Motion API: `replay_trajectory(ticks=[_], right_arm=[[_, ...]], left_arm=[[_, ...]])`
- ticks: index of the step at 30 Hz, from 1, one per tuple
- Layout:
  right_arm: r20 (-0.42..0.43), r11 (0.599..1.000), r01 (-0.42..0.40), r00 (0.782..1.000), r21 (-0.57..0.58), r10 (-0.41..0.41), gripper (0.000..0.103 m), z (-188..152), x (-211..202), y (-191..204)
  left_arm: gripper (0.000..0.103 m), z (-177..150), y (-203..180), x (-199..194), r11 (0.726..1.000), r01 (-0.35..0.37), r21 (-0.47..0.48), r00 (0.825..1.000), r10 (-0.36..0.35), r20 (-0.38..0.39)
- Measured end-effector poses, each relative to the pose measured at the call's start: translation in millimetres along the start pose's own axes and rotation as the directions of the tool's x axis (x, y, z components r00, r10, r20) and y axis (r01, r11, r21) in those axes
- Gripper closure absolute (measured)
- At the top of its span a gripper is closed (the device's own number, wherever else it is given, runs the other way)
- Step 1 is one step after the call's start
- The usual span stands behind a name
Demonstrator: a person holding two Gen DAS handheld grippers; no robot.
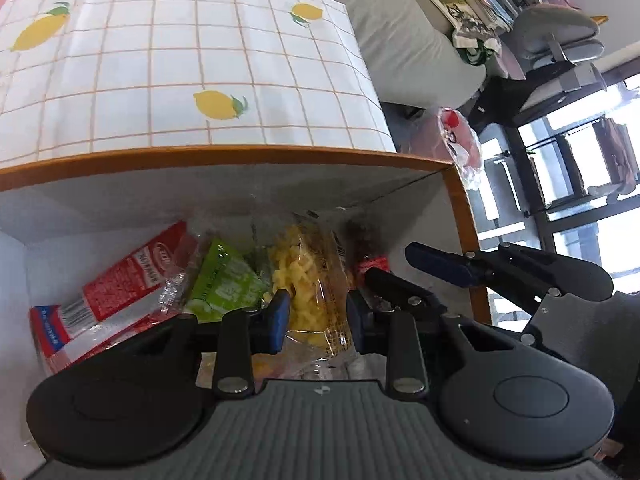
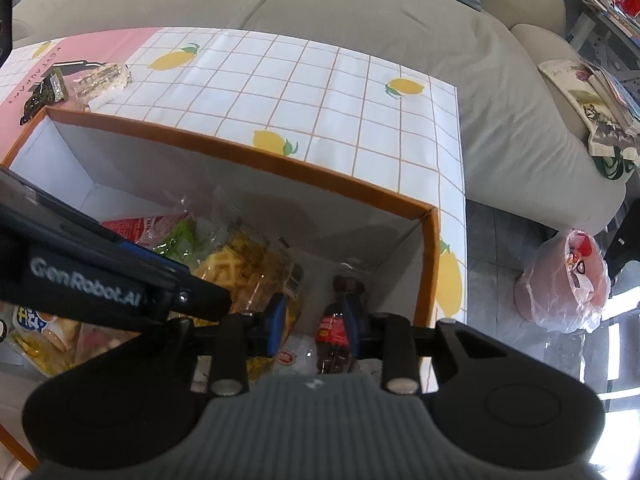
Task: Organize snacks
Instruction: 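Carry the bottle and noodle pack into the orange box and open both tools, then move both tools back over the dark green pack and rice-cracker pack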
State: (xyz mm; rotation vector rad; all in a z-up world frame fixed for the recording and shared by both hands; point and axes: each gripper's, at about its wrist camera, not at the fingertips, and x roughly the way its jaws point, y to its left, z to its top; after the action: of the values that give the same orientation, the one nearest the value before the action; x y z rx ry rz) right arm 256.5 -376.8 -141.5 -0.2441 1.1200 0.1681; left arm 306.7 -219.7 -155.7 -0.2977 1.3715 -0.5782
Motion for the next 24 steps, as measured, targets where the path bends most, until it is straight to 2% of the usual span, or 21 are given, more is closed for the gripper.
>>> replay_trajectory(ticks=[1,3,5,8,12,19,21,24], right_arm=[[-0.001,1.0,0.001,1.0,0.0,-0.001,0.073,-1,-1,0],[-0.012,1.0,0.011,1.0,-0.01,-0.011,0.072,-2,-2,1],[-0.018,1.0,0.01,1.0,-0.015,-0.01,0.067,-5,-3,2],[-0.02,1.0,0.006,1.0,-0.016,-0.006,0.066,-9,-7,4],[-0.022,1.0,0.019,1.0,-0.011,-0.019,0.06,-12,-14,7],[-0.002,0.999,0.018,1.0,0.046,-0.017,0.057,-14,-39,21],[0.006,0.998,0.022,1.0,0.063,-0.023,0.052,-14,-48,27],[0.021,0.995,0.018,1.0,0.102,-0.02,0.052,-14,-61,36]], left_arm=[[0.071,0,1,3,1.0,0.011,-0.004,1.0,-0.011,-0.015],[0.071,-3,-2,3,1.0,-0.022,0.014,1.0,0.022,-0.02],[0.071,-8,-10,-5,0.995,-0.062,0.077,0.998,0.06,0.017],[0.071,-12,-16,-21,0.991,-0.069,0.115,0.997,0.064,0.047],[0.071,-17,-27,-48,0.976,-0.128,0.177,0.988,0.11,0.111],[0.07,-40,-33,-105,0.96,-0.171,0.221,0.963,0.116,0.242],[0.07,-47,-33,-121,0.954,-0.197,0.228,0.951,0.129,0.282],[0.07,-57,-30,-144,0.944,-0.233,0.233,0.933,0.149,0.326]])
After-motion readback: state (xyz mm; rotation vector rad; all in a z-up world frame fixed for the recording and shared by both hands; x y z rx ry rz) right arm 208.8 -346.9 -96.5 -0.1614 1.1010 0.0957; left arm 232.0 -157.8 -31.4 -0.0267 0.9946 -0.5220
